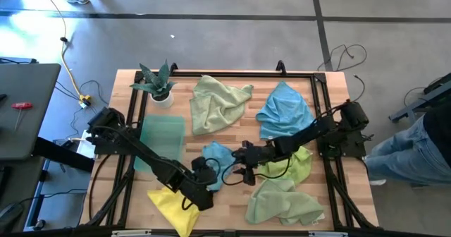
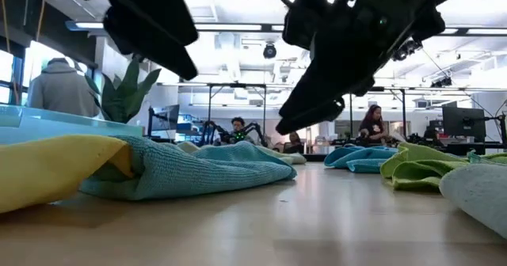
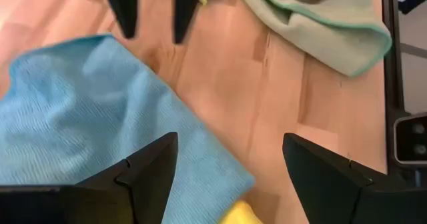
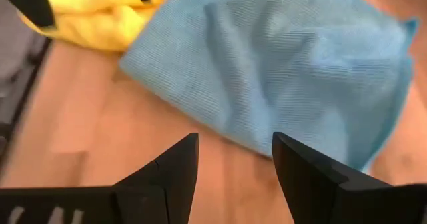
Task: Fold microfiber towels
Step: Fold the bottom blue microfiber towel
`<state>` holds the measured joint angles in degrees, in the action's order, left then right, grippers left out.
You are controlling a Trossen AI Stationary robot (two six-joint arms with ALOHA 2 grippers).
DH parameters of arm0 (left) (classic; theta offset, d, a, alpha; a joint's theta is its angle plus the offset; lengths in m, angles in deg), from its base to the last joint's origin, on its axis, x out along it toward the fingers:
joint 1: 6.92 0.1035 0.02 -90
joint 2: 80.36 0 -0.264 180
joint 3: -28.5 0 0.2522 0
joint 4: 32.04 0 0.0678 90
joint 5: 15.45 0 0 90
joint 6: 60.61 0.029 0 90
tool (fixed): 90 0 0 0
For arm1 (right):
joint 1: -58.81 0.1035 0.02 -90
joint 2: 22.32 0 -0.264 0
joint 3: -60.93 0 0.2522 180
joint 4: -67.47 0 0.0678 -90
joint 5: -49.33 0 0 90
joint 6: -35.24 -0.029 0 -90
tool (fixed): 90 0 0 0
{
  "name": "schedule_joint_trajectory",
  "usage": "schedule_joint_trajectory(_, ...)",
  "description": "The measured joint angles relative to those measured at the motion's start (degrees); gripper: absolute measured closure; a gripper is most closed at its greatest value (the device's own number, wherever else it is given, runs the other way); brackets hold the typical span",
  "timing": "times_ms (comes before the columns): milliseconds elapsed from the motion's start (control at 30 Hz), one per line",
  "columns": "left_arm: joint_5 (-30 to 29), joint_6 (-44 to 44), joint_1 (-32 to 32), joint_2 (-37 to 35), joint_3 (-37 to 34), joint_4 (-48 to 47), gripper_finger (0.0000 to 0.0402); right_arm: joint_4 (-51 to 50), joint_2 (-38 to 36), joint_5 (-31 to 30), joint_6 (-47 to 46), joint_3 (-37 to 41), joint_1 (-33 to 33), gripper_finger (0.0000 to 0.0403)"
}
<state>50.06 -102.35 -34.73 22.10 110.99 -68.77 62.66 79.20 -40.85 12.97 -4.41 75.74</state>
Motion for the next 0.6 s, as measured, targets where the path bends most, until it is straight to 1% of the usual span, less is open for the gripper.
schedule_joint_trajectory(100, 0.55, 0.55, -0.09, 1.78, 0.03, 0.52, 0.0134, -1.28, 0.0, 1.32, -2.08, 0.0, 0.37, 0.0219)
schedule_joint_trajectory(233, 1.32, 1.03, -1.19, 5.09, 0.3, 4.39, 0.0133, -3.13, 0.0, 1.32, 1.56, -0.02, 1.17, 0.0215)
schedule_joint_trajectory(333, -0.74, 6.08, -2.32, 7.97, 2.12, 3.74, 0.0133, -4.35, 0.0, 1.28, 5.76, -0.02, 2.29, 0.0211)
schedule_joint_trajectory(467, -7.82, 12.04, -3.55, 11.09, 5.3, 3.09, 0.0133, -5.78, 0.0, 1.49, 9.83, -0.02, 3.93, 0.0211)
schedule_joint_trajectory(533, -8.48, 12.8, -3.57, 13.01, 6.24, 2.06, 0.0133, -6.5, 0.0, 1.38, 10.72, -0.04, 4.44, 0.0211)
schedule_joint_trajectory(600, -6.38, 11.63, -3.46, 15.15, 7.59, 1.77, 0.0133, -7.21, 0.0, 1.24, 10.76, -0.04, 4.82, 0.021)
